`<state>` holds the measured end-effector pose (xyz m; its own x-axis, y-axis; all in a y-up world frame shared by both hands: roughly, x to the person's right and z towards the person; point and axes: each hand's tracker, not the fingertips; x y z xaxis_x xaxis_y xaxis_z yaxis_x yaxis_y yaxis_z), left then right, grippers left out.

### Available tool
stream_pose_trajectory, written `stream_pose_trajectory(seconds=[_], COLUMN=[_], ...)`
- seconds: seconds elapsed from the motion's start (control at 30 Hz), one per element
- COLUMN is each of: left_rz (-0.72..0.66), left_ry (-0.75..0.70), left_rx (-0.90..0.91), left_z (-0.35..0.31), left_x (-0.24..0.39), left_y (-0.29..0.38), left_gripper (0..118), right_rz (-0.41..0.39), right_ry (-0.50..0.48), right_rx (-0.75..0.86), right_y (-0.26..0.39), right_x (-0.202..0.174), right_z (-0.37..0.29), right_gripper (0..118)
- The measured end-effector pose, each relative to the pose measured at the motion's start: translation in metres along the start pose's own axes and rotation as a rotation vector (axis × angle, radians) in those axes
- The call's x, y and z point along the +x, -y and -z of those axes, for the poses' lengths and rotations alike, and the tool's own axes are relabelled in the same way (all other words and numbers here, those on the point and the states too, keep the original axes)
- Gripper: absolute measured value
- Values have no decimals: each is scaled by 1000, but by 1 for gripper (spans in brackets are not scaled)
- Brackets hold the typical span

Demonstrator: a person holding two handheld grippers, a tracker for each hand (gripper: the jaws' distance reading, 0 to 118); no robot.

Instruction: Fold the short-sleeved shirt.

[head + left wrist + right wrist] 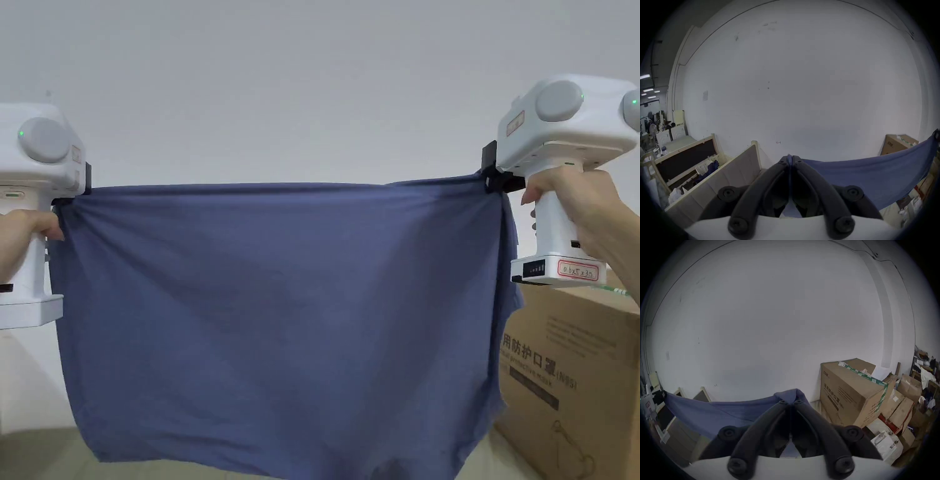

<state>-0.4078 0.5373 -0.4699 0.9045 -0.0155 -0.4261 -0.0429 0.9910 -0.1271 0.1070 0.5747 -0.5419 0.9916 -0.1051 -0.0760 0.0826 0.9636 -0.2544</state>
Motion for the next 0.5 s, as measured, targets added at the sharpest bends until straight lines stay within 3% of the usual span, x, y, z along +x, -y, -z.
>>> stream_pose_trajectory(seconds=[0.17, 0.5], left_rz=[16, 132], left_ry=[3, 17], left_rx=[-166, -613], left_z=[50, 154], left_x=[10, 54], left_y=[94, 392], left_gripper=[1, 1], right_rz=[-42, -44], right_ry=[26, 81], right_rx=[-164, -623], right_y=[69, 339], right_x=[6, 38], right_z=[72, 241], right_gripper=[0, 0])
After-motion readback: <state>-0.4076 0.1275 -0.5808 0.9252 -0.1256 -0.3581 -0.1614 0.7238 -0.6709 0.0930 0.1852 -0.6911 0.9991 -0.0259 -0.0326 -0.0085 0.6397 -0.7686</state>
